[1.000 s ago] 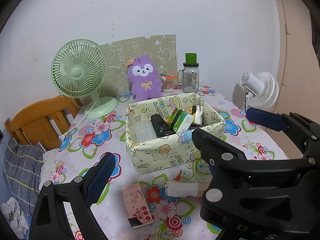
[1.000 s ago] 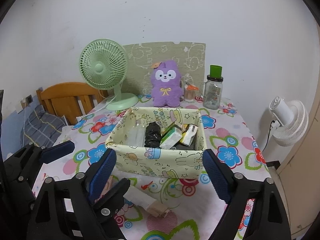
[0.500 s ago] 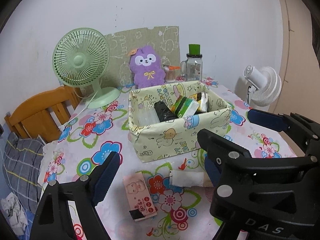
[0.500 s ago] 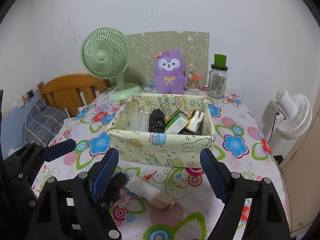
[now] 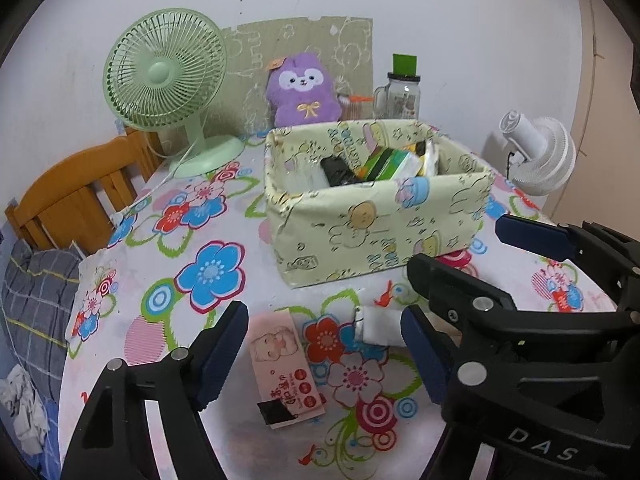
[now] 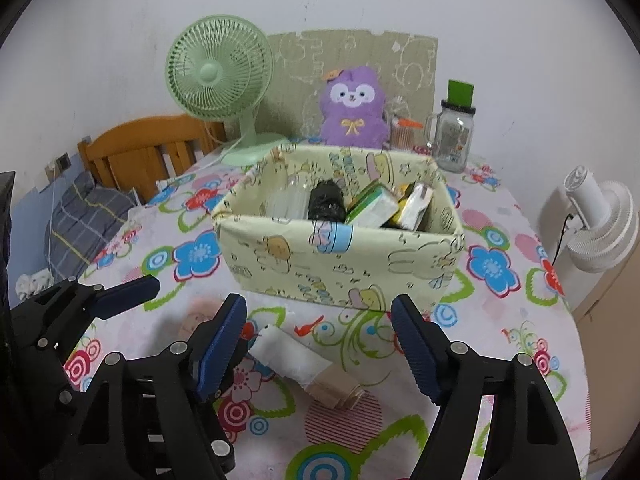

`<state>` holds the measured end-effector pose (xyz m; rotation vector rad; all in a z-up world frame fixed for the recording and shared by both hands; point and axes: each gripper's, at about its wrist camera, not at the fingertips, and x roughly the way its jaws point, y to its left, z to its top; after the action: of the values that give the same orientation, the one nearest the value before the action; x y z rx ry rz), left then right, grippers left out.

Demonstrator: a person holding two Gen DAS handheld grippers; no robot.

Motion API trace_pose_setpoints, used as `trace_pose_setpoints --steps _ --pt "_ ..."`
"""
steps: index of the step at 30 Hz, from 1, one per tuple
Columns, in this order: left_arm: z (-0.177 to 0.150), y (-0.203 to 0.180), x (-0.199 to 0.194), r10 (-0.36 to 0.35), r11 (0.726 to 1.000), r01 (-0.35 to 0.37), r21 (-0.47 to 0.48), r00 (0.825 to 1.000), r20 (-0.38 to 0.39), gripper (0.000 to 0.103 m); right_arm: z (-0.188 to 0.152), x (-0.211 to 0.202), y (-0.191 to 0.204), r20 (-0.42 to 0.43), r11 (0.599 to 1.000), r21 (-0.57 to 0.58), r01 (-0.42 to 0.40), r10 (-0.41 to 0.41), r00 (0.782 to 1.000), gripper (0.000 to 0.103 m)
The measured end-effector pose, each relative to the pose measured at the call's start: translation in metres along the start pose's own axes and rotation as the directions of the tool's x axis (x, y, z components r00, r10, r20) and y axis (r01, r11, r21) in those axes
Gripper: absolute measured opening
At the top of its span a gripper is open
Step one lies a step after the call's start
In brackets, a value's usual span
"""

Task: Organize soft objects
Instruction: 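Withdraw both open tools from the basket toward the pink wipes and white roll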

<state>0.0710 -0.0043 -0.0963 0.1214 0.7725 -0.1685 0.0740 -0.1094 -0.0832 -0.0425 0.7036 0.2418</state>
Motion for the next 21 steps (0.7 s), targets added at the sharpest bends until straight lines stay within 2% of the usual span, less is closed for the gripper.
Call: trace_pose_setpoints --steps 13,21 --pt "-0.011 0.011 0.021 0.021 1.000 -0.022 -0.012 0.998 -0.058 0.079 -0.008 0.027 0.004 -0.070 1.000 -0.004 -0.017 0.017 0.997 0.077" --pt "-0.020 0.020 0.037 0.010 0.999 -0.015 -0.035 0.992 -0.128 0.079 -0.014 0.044 0.008 -0.110 0.999 -0.025 -0.021 0.018 0.994 0.077"
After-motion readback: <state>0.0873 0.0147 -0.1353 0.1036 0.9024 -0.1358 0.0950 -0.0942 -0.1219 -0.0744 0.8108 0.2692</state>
